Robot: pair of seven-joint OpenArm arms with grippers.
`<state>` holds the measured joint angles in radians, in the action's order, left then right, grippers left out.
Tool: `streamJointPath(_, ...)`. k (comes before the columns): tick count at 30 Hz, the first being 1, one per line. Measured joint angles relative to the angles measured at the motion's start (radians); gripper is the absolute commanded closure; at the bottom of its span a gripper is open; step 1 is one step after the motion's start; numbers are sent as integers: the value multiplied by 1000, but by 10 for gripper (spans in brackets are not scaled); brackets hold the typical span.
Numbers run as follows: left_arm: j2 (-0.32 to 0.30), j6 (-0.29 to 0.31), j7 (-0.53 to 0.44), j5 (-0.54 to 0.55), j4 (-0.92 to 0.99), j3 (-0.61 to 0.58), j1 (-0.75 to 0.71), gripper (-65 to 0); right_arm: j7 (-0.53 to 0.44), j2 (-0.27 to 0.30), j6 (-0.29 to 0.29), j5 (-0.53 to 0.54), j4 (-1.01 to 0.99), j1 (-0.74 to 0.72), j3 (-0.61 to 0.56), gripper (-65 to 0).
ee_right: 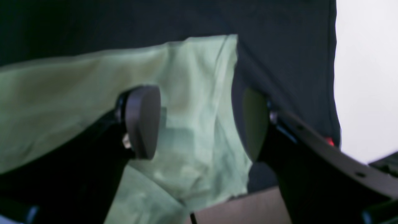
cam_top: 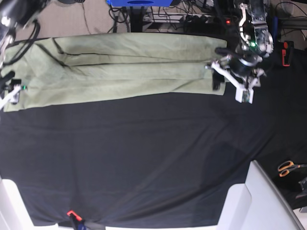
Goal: Fold the T-shirt properly
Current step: 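Regrasp the folded shirt ends with both grippers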
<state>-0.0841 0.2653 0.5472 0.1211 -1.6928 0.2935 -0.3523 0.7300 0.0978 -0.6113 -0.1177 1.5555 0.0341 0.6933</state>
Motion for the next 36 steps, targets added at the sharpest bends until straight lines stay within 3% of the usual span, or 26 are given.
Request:
streamJointPath(3, 1, 10, 1, 10, -29, 44, 8, -559, -41, 36, -76, 2, -126, -67, 2, -390)
streamJointPath(8, 0, -4, 2, 7, -114, 101, -1, -556, -57, 40, -87, 5, -242, -112, 5, -380)
streamJointPath(10, 6, 0, -4, 51, -133, 100, -28, -556, -59, 46, -87, 5, -280, -117, 5, -308)
streamJointPath(13, 8, 7, 18, 151, -133, 98, -72, -556, -57, 57, -85, -5, -368, -143, 6, -101)
streamJointPath(15, 5, 0, 14, 203, -131, 107, -89, -556, -82, 75, -94, 7, -420, -153, 4, -6)
streamJointPath(20, 1, -1, 11, 237, -131, 146, -135, -556, -191, 122, -74, -1, -555, -174, 5, -20)
streamJointPath(23, -18, 0, 12, 239, -131, 148, -157, -556, -241, 159, -1, -1, -660, -198, 5, -20)
streamJointPath(29, -42, 0, 11, 245, -131, 145, -175, -556, -402, 227, 46, 9, -822, -233, 5, -18)
streamJointPath(33, -42, 0, 11, 243, -131, 142, -175, -556, -474, 231, 148, 4, -851, -241, 0, -17)
streamJointPath(36, -40, -1, 11, 244, -131, 144, -171, -556, -491, 209, 146, 1, -763, -216, 19, -15)
